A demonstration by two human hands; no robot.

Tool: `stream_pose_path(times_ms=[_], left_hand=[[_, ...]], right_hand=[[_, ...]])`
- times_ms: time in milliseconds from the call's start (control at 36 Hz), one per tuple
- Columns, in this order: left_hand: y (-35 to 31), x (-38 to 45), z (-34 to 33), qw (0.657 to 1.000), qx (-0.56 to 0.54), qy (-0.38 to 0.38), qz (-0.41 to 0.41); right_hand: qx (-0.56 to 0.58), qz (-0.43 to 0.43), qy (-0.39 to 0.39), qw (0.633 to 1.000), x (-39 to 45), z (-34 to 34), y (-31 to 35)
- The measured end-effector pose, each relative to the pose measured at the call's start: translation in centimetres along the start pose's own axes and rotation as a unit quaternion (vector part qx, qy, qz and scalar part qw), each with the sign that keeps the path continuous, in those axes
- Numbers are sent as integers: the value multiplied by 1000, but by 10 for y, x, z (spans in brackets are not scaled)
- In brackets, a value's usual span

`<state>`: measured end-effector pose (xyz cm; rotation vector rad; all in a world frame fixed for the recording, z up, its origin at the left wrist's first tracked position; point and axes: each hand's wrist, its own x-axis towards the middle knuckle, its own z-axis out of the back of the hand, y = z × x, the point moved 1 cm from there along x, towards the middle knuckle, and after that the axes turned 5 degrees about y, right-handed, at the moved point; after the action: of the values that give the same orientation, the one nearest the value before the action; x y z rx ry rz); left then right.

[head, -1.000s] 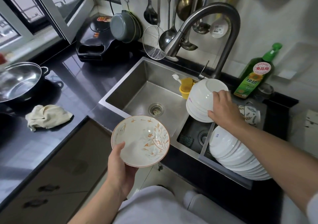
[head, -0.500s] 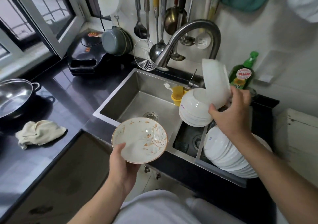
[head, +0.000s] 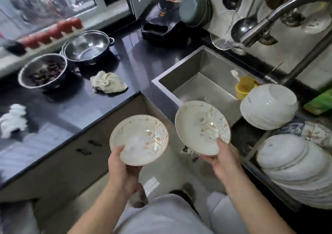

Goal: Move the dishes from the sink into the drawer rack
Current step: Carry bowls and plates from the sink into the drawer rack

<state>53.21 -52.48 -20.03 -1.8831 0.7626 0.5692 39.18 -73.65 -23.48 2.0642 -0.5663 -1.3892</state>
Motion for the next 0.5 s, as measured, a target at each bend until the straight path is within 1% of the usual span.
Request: stream_pose_path(times_ms=[111, 194, 333, 389, 444, 500], left_hand=[[-18, -17, 64, 996, -51, -70, -32], [-32, -34, 117, 985, -98, -128, -54], [-40, -70, 208, 965, -180, -176, -75], [-47, -94, 276, 953, -220, -187, -94], [-52, -111, 327, 943, -243, -202, -104], [-61, -137, 399, 935, -251, -221, -122]], right_hand=[[-89, -37, 44, 994, -13, -35, -45], [-156, -48, 80, 983, -34, -67, -79], [-210, -50, 138, 967, -87, -109, -138], [-250, -58, 165, 952, -122, -131, -186], [-269, -62, 178, 945, -150, -143, -220], [-290, -66, 192, 935, -191, -155, -275]])
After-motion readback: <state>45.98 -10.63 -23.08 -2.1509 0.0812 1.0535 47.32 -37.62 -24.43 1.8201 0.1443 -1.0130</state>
